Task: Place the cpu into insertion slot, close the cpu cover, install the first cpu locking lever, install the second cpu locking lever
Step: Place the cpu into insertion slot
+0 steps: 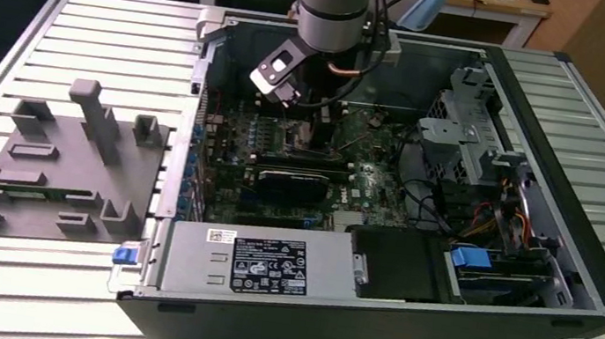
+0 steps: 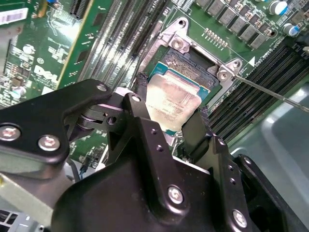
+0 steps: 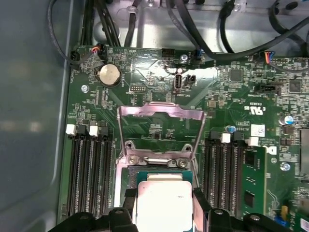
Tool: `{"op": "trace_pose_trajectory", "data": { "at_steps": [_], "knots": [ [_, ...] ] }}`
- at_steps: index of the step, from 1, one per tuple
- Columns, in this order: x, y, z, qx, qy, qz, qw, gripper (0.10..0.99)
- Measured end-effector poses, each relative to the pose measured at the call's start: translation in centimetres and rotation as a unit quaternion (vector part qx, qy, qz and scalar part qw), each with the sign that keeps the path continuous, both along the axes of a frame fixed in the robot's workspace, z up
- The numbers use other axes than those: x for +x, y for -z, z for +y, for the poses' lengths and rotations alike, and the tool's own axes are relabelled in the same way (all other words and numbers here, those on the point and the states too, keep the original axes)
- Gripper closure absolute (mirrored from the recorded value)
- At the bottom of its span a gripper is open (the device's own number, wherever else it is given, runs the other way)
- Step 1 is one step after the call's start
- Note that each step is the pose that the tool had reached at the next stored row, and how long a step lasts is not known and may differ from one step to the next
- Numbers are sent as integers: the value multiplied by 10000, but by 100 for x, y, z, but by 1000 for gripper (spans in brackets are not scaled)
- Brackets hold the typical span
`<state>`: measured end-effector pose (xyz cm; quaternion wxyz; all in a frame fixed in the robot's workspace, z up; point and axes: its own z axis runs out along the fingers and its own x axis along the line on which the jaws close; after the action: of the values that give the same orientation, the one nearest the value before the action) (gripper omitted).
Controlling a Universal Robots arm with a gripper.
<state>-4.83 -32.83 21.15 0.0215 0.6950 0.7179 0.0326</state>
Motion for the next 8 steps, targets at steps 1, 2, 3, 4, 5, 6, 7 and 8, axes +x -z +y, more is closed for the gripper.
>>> {"op": "trace_pose_trajectory", "data": {
  "at_steps": [1,2,3,4,5,6,7,8],
  "knots": [
    [0,8,6,0,0,0,10000,549],
    [0,19,12,0,0,0,10000,549],
    [0,29,16,-1,0,0,10000,549],
    [0,40,19,0,0,0,10000,549],
    [0,50,23,0,0,0,10000,549],
    [0,60,26,-1,0,0,10000,549],
    [-1,68,29,-1,0,0,10000,549],
    [-3,75,32,-1,0,1,10000,549]
  ]
}}
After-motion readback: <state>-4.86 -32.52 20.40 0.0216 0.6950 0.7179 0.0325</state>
